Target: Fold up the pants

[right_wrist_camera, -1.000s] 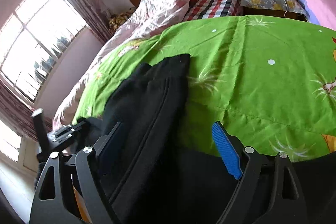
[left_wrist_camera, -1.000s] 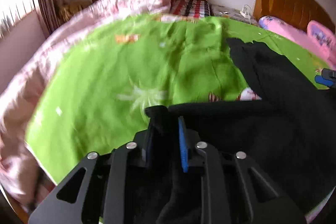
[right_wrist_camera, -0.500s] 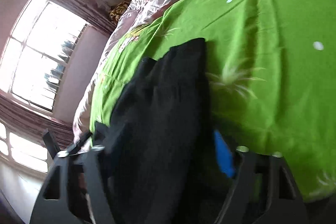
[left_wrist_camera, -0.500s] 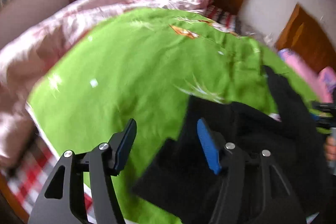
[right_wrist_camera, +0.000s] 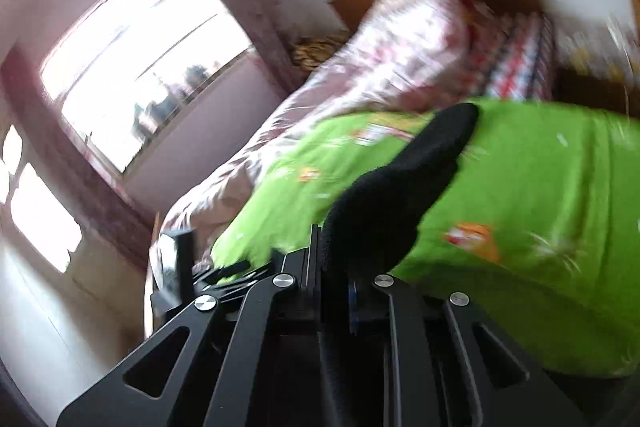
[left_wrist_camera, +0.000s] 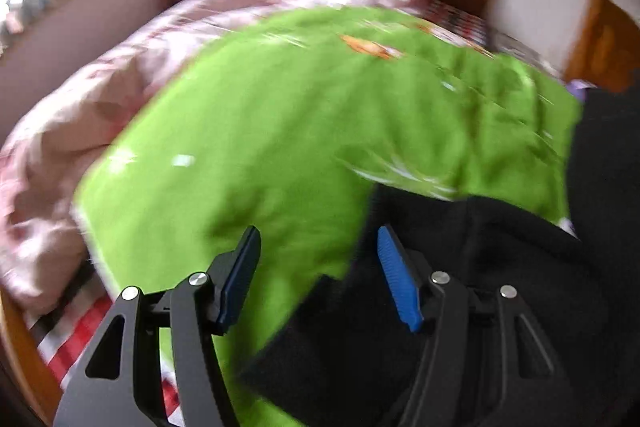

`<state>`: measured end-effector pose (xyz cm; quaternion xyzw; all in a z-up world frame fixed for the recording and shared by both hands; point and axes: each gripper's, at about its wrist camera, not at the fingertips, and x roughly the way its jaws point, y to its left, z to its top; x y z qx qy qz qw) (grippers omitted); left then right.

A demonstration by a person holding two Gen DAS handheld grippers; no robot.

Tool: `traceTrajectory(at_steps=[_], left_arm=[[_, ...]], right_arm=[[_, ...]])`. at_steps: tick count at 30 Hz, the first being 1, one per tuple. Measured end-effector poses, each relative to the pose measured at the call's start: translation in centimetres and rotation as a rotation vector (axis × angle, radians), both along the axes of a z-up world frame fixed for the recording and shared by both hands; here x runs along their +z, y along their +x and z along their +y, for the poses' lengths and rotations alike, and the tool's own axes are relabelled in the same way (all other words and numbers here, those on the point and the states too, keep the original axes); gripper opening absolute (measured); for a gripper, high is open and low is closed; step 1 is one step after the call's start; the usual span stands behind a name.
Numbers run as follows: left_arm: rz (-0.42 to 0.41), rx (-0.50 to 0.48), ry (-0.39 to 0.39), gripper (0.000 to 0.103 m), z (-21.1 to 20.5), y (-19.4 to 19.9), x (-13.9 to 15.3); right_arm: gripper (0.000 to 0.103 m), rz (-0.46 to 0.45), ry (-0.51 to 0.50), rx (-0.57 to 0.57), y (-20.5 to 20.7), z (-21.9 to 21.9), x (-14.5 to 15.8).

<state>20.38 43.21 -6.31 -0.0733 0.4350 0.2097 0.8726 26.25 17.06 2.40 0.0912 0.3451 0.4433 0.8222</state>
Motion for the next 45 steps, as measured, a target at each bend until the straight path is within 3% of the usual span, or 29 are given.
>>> traceTrajectory(at_steps=[2, 5, 7, 11, 14, 16, 17, 18, 21, 25, 28, 30, 35, 38, 41, 45], left_arm=[[-0.034, 0.070, 0.005, 0.060, 0.7, -1.5, 0.7], [-0.115, 0.126, -0.104, 0.064, 2.8, -5.4, 2.0], [-0.153, 0.168, -0.118, 0.067, 4.1, -8.1, 2.8], [-0.172, 0.199, -0.132, 0.072, 5.9, -12.2, 3.6], [-0.182, 0.181, -0.175, 0.076, 6.1, -14.2, 3.8], [-0.194, 0.152, -0.210, 0.081, 5.6, -14.9, 3.8], [-0.200, 0.128, -0.236, 0.082, 4.9, -15.1, 3.7], [-0.209, 0.108, -0.260, 0.082, 4.5, -15.2, 3.5], [-0.231, 0.063, -0.308, 0.082, 2.4, -15.0, 3.4], [-0.228, -0.001, -0.369, 0.083, -0.7, -14.5, 3.2], [-0.195, -0.073, -0.382, 0.084, -3.0, -13.3, 2.4], [-0.173, -0.079, -0.386, 0.084, -3.8, -12.3, 1.5], [-0.181, -0.041, -0.424, 0.084, -3.5, -10.8, 0.3], [-0.164, -0.027, -0.459, 0.081, -3.2, -9.9, -0.7], [-0.170, -0.020, -0.470, 0.071, -3.0, -9.6, -1.0], [-0.162, -0.015, -0.490, 0.069, -2.7, -9.1, -1.5]], right_arm=[[0.018, -0.086, -0.059, 0.051, -3.2, 2.9, 0.6], [0.018, -0.198, -0.208, 0.131, -7.5, 7.5, -0.9], [0.019, -0.209, -0.313, 0.209, -9.7, 10.4, -3.5], [0.023, -0.147, -0.493, 0.323, -11.9, 13.8, -8.7], [0.045, -0.069, -0.448, 0.371, -11.5, 12.9, -9.7], [0.090, -0.038, -0.390, 0.402, -11.6, 12.4, -9.2], [0.093, -0.053, -0.375, 0.408, -11.7, 12.1, -8.6], [0.093, -0.064, -0.375, 0.411, -12.0, 12.1, -8.2], [0.075, -0.104, -0.366, 0.408, -12.6, 11.0, -6.0], [0.072, -0.257, -0.292, 0.315, -14.8, 4.8, -2.1], [0.072, -0.348, -0.310, 0.186, -16.0, -1.9, -1.3], [0.072, -0.358, -0.340, 0.104, -16.5, -6.1, -2.1], [0.072, -0.231, -0.370, 0.035, -18.8, -13.3, -6.6], [0.072, -0.199, -0.362, 0.050, -20.3, -13.8, -8.5], [0.061, -0.194, -0.362, 0.063, -21.2, -13.5, -9.6], [0.053, -0.216, -0.398, 0.085, -21.5, -13.0, -10.2]])
